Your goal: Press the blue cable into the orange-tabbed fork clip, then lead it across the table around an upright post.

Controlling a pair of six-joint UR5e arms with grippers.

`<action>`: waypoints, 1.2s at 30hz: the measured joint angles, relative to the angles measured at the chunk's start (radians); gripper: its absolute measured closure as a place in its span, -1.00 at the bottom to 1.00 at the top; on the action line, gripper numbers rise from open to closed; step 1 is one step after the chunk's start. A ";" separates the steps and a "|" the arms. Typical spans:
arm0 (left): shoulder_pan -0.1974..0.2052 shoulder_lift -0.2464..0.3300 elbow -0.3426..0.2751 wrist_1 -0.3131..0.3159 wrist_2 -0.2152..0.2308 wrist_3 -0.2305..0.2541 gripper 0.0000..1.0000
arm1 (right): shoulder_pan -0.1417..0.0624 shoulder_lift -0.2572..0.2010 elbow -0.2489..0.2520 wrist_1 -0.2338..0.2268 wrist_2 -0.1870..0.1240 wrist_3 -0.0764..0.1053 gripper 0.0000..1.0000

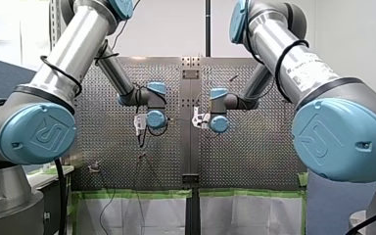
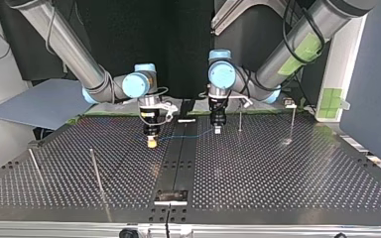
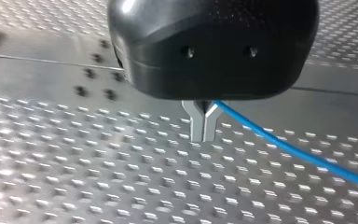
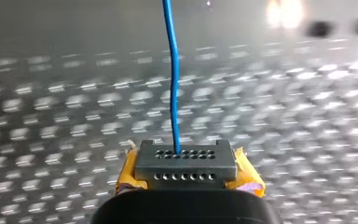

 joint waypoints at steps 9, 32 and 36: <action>-0.007 0.091 0.033 -0.059 -0.014 -0.003 1.00 | 0.005 -0.084 -0.004 0.019 -0.001 -0.002 1.00; -0.015 0.125 0.141 -0.156 -0.032 -0.006 1.00 | 0.006 -0.195 -0.051 0.102 0.000 -0.003 1.00; -0.020 0.125 0.163 -0.174 -0.035 -0.005 1.00 | 0.004 -0.216 -0.057 0.110 0.002 -0.003 1.00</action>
